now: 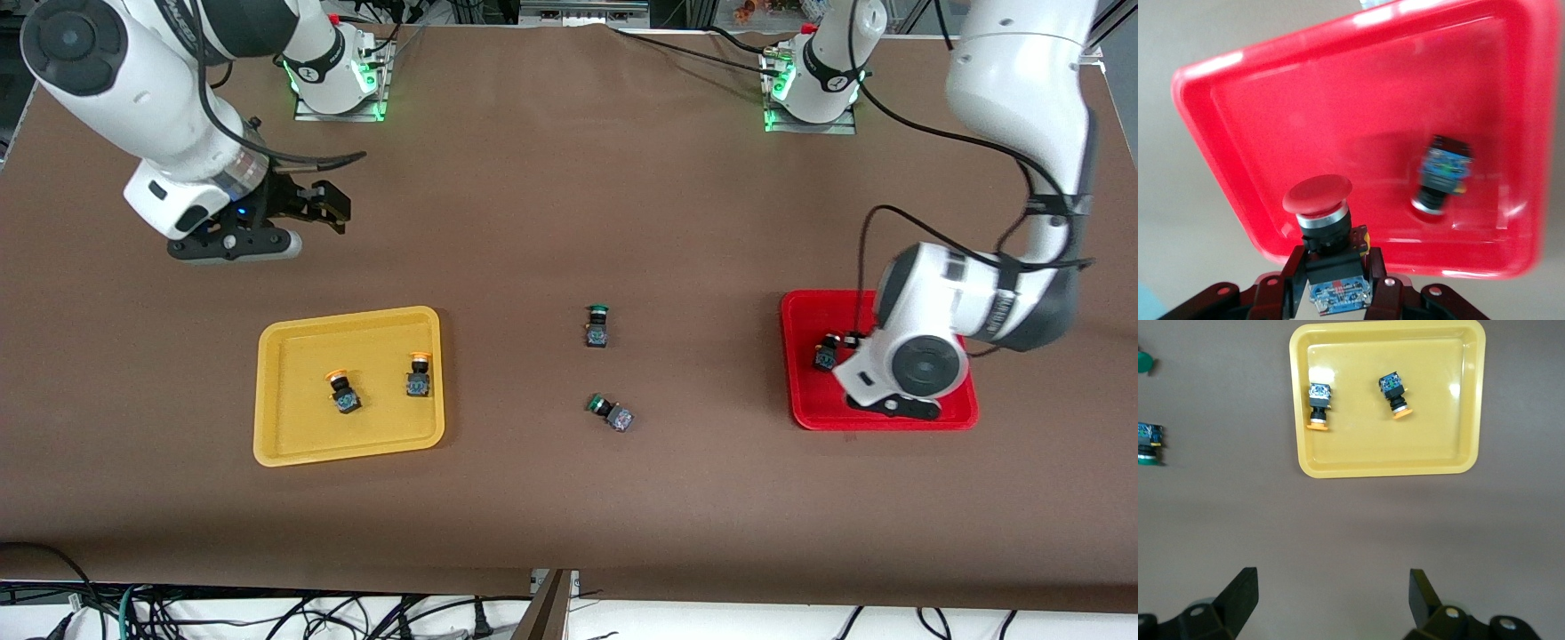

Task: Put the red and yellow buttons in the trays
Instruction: 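Lower the red button into the red tray and open the left gripper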

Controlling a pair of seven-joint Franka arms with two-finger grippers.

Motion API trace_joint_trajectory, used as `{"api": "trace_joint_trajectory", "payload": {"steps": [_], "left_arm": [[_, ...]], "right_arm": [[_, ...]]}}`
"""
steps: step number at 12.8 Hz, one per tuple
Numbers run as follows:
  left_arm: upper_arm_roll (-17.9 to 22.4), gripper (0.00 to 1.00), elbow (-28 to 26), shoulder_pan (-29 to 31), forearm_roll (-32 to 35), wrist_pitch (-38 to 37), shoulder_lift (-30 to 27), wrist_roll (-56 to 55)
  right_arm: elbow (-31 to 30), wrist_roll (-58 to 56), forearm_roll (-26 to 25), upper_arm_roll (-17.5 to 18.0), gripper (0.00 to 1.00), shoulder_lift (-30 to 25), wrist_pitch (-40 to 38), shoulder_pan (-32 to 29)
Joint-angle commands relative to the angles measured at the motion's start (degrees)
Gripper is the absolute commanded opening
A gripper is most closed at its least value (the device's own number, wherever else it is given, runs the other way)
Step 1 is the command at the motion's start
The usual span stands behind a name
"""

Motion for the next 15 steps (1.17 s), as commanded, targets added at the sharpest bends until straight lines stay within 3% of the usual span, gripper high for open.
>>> {"api": "trace_joint_trajectory", "payload": {"steps": [1,4,5,6,8,10,15], "left_arm": [[-1.2,0.12,-2.9,4.7,-4.2,7.0,0.8,11.8],[-1.2,0.16,-5.9,9.0,-5.9,15.2,2.2,21.4],[-1.2,0.48,-5.9,9.3,-5.9,15.2,2.2,21.7],[-1.2,0.99,-5.6,9.4,-5.9,14.9,1.6,22.2],[-2.4,1.0,-4.5,9.3,-8.7,14.1,-7.6,21.8],[-2.5,1.0,-2.5,8.5,-14.5,13.3,-11.9,21.1],[-2.7,1.0,11.3,5.0,-15.6,-8.1,-15.9,11.4]], "right_arm": [[-1.5,-2.6,-0.8,4.4,1.0,-1.5,-0.3,-6.2],[-1.9,-5.2,-0.9,16.1,1.0,-1.8,-0.6,-20.6],[-1.9,-5.2,-0.9,16.2,1.0,-1.8,-0.7,-20.9],[-1.6,-5.2,-1.4,16.1,1.0,-1.8,-0.7,-20.8],[-0.2,-4.6,-2.0,16.2,1.0,-1.2,-0.7,-20.8],[0.6,-4.4,-2.5,16.3,1.0,-1.0,-0.3,-20.8],[3.7,-4.5,-2.8,16.1,1.0,0.8,-0.7,-21.3]]}}
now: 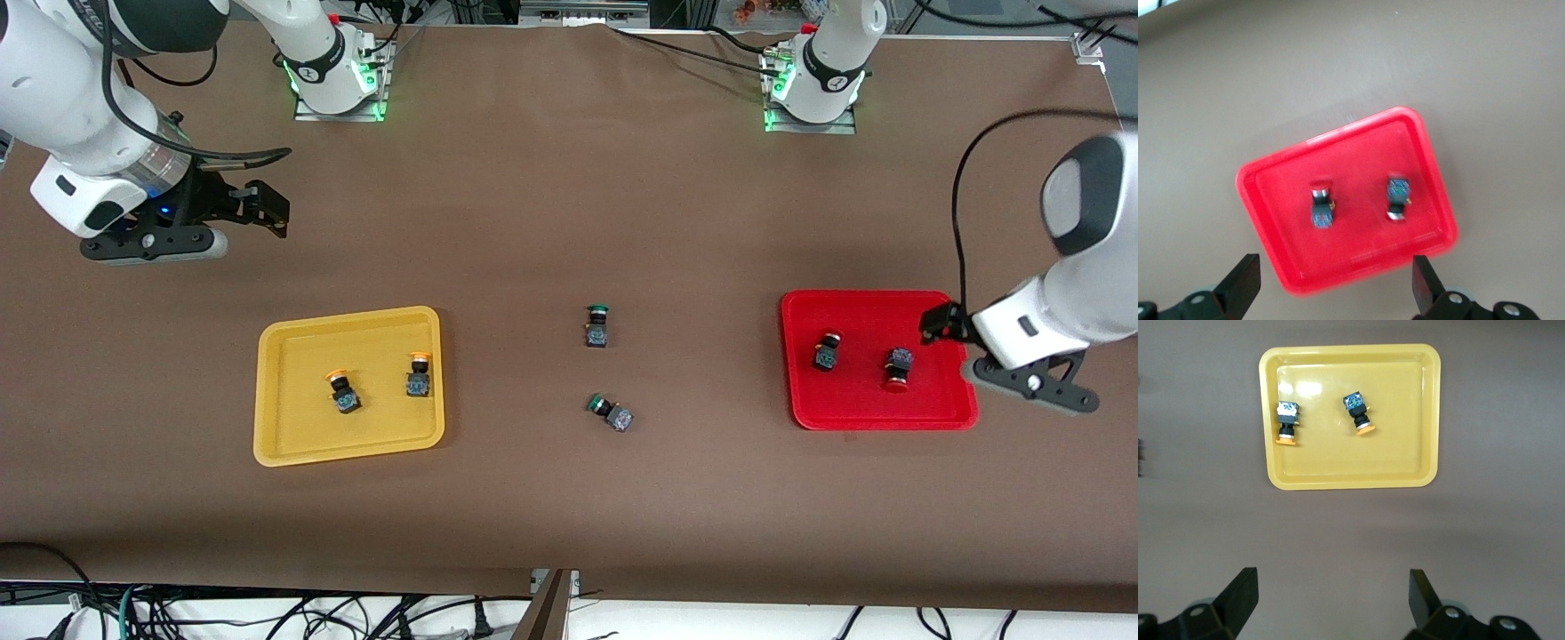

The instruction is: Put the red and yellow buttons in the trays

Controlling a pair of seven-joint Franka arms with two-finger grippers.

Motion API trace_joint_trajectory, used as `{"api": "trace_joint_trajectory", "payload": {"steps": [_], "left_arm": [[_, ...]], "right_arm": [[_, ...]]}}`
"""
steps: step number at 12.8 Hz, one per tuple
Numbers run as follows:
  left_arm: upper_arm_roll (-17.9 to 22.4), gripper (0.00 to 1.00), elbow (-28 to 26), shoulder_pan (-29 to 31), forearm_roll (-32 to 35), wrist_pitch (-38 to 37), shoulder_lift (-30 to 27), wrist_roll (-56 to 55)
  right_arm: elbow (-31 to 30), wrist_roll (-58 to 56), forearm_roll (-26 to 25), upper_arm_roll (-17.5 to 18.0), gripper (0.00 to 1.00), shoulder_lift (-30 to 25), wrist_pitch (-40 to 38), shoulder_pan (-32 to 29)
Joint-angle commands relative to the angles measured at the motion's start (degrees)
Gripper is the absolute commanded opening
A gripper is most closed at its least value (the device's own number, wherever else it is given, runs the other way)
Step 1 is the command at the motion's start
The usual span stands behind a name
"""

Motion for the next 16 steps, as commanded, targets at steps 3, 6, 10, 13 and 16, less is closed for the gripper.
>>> {"api": "trace_joint_trajectory", "payload": {"steps": [3,6,10,13,16], "left_arm": [[1.1,1.0,8.4,-0.7,-2.0,-8.4,0.4,-9.1],[6.8,1.0,2.4,-6.1,-2.5,-7.9,-6.2,-11.1],[11.1,1.0,-16.0,-9.2,-6.5,4.0,-19.3,-12.8],[11.1,1.0,-15.9,-9.2,-6.4,2.5,-19.4,-12.6],[11.1,1.0,-15.6,-9.1,-6.3,2.5,-19.3,-12.5]], "right_arm": [[2.1,0.4,-1.0,0.9,1.0,3.2,0.1,-1.3],[4.5,-0.3,-1.2,0.8,1.0,4.4,-0.7,-1.3],[5.1,-0.1,-1.4,0.6,1.0,4.4,-0.6,-1.5],[5.2,-0.2,-1.4,0.6,1.0,4.4,-0.6,-1.6],[5.2,-0.1,-1.4,0.6,1.0,4.4,-0.6,-1.6]]}}
